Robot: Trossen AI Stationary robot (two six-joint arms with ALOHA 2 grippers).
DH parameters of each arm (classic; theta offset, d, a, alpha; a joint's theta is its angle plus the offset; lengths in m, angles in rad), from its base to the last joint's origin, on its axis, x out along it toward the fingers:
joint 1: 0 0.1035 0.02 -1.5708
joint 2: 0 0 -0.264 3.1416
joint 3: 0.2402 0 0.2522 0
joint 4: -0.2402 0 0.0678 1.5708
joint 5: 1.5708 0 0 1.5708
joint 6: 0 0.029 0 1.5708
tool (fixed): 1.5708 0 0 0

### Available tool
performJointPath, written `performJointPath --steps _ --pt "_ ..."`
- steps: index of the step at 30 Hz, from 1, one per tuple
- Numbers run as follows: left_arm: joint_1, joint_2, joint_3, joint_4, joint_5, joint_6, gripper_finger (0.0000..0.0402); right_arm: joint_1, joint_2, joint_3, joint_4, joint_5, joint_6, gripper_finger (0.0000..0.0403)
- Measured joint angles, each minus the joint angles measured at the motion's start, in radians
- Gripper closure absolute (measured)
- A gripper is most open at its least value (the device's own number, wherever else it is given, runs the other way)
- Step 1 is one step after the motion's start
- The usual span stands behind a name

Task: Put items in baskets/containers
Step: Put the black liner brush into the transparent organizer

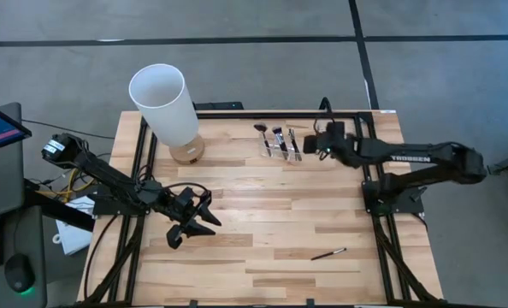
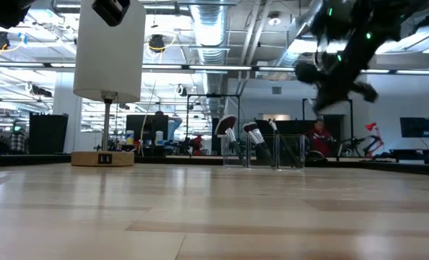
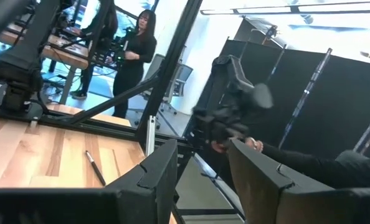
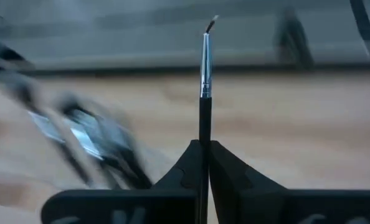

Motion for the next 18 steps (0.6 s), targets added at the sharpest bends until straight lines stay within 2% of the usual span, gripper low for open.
performJointPath --steps 3,5,9,18 --pt "0.000 0.000 0.000 0.000 -0.010 0.000 0.0259 0.098 -0.005 0.001 0.178 0.135 -0.146 0.0398" --pt "0.000 0.000 0.000 0.000 -0.010 0.000 0.0259 0.141 0.010 0.002 0.298 0.187 -0.259 0.0394" --pt "0.002 0.000 0.000 0.000 -0.010 0.000 0.0259 0.162 0.068 0.003 0.448 0.207 -0.397 0.0387" --pt "0.002 0.000 0.000 0.000 -0.010 0.000 0.0259 0.132 0.266 0.002 0.499 0.202 -0.415 0.0392"
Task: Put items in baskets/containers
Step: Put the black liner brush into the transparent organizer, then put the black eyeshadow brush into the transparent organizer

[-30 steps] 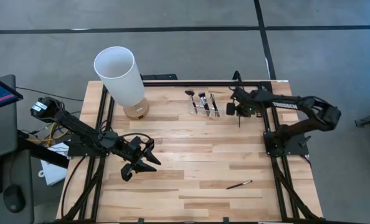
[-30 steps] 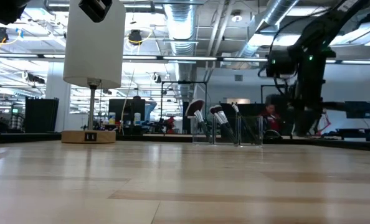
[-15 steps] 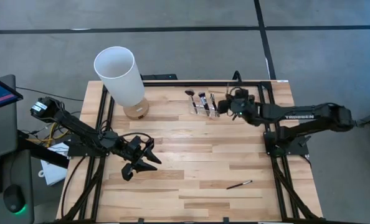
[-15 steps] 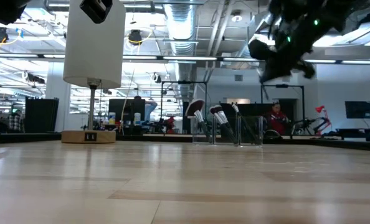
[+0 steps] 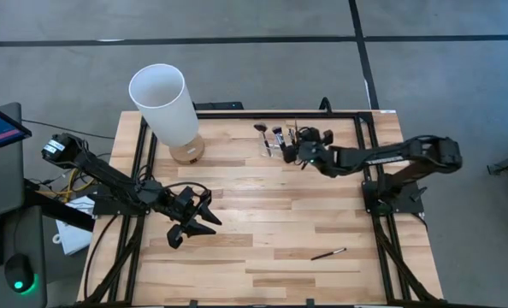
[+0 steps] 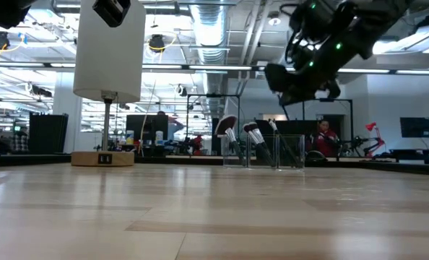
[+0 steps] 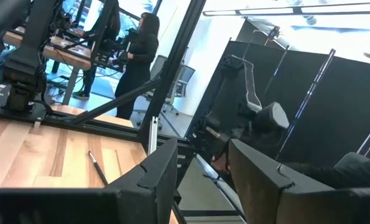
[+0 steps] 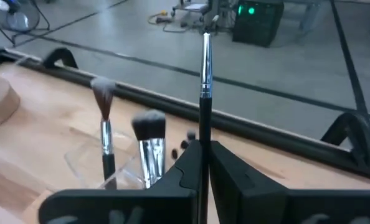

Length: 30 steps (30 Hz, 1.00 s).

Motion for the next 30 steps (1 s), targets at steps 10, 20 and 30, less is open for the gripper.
performJointPath --steps 10,20,30 --pt "0.000 0.000 0.000 -0.001 0.000 0.000 0.0259 0.011 0.106 0.000 0.007 -0.011 0.052 0.0375" --pt "0.000 0.000 0.000 -0.007 -0.007 0.000 0.0259 0.024 0.095 0.000 -0.021 -0.032 0.068 0.0355" --pt "0.001 0.000 0.000 -0.008 -0.052 0.000 0.0259 0.100 -0.069 0.026 -0.197 -0.160 0.203 0.0351"
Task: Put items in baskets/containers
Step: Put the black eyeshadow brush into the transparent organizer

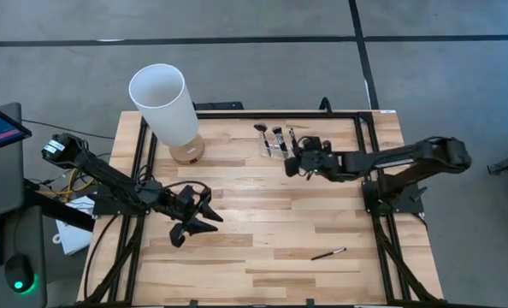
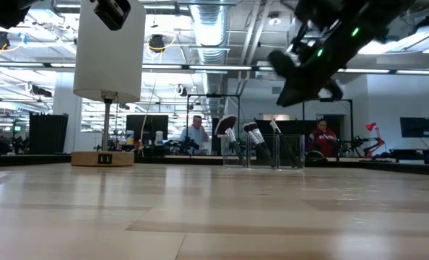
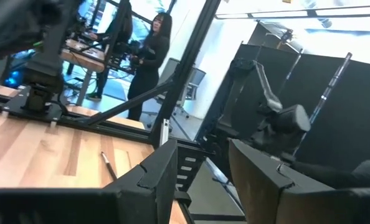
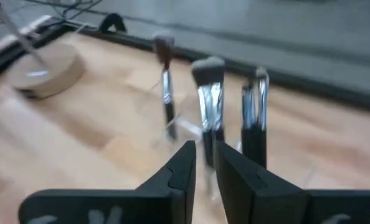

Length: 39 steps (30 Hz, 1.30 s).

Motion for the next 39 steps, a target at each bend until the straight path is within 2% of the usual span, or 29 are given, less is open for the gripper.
performJointPath --steps 3,6,12,16,23,26,29,33,39 --pt "-0.002 0.000 0.000 0.000 -0.008 0.000 0.0259 0.047 -0.079 0.032 -0.186 -0.058 0.175 0.0351" --pt "-0.009 0.000 0.000 0.000 -0.007 0.002 0.0259 0.131 -0.133 0.040 -0.299 -0.110 0.372 0.0351" --pt "-0.043 0.000 0.000 0.000 -0.007 0.027 0.0259 0.337 -0.140 0.042 -0.394 -0.176 0.796 0.0351" --pt "-0.042 0.000 0.000 0.020 -0.007 0.045 0.0259 0.450 -0.111 0.042 -0.467 -0.266 1.109 0.0351" --pt "0.006 0.000 0.006 0.099 -0.002 0.112 0.0259 0.606 -0.117 0.042 -0.479 -0.399 1.448 0.0351" --pt "0.028 0.000 0.025 0.097 0.052 0.112 0.0259 0.659 -0.117 0.042 -0.482 -0.454 1.583 0.0351" --pt "0.052 0.000 0.056 0.091 0.136 0.129 0.0259 0.699 -0.116 0.042 -0.486 -0.534 1.695 0.0351" --pt "0.066 0.000 0.072 0.089 0.206 0.222 0.0259 0.708 -0.100 0.042 -0.451 -0.648 1.734 0.0351" --pt "0.099 0.000 0.072 0.043 0.215 0.288 0.0259 0.660 -0.062 0.082 -0.448 -0.678 1.673 0.0351"
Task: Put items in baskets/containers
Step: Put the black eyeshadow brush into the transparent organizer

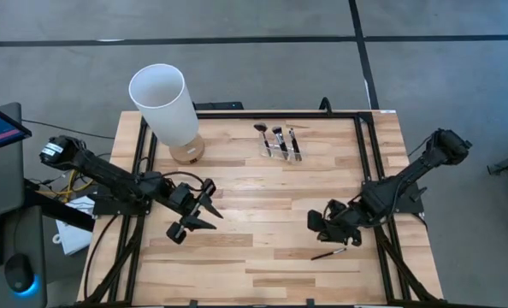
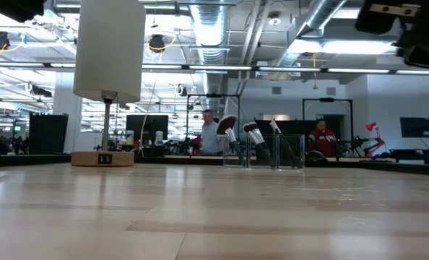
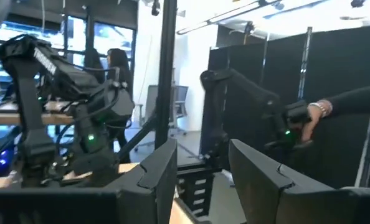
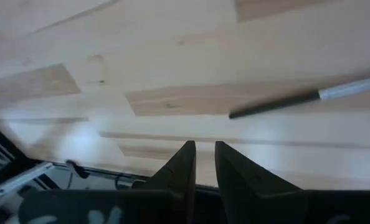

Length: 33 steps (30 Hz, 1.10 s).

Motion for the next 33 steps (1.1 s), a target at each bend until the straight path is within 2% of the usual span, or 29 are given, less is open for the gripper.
performJointPath --steps 2,7,10,16,17,21,23,28,33 --pt "0.017 0.000 0.000 -0.005 0.000 0.019 0.0259 -0.015 0.009 0.005 0.000 0.000 -0.125 0.0351" --pt "0.076 0.000 0.000 -0.044 0.000 0.071 0.0259 -0.032 0.040 0.007 0.020 -0.003 -0.627 0.0351" --pt "0.114 0.000 0.000 -0.086 0.000 0.071 0.0259 -0.033 0.069 0.008 0.072 -0.011 -0.826 0.0351" --pt "0.133 0.002 0.000 -0.148 0.000 0.001 0.0259 -0.021 0.165 0.008 0.106 -0.041 -0.872 0.0351" --pt "0.128 0.004 0.000 -0.150 -0.001 -0.010 0.0259 -0.019 0.180 0.007 0.104 -0.066 -0.888 0.0351" --pt "0.091 0.010 0.000 -0.146 -0.002 -0.061 0.0259 -0.034 0.225 0.007 0.056 -0.289 -0.965 0.0352" --pt "0.067 0.013 -0.001 -0.145 -0.010 -0.064 0.0259 -0.032 0.235 0.011 0.001 -0.318 -0.963 0.0355" --pt "0.005 0.013 -0.001 -0.131 -0.137 -0.086 0.0259 -0.013 0.237 0.115 -0.194 -0.273 -1.117 0.0371" --pt "-0.038 0.013 -0.001 -0.117 -0.312 -0.125 0.0259 0.043 0.235 0.237 -0.303 -0.057 -1.357 0.0372"
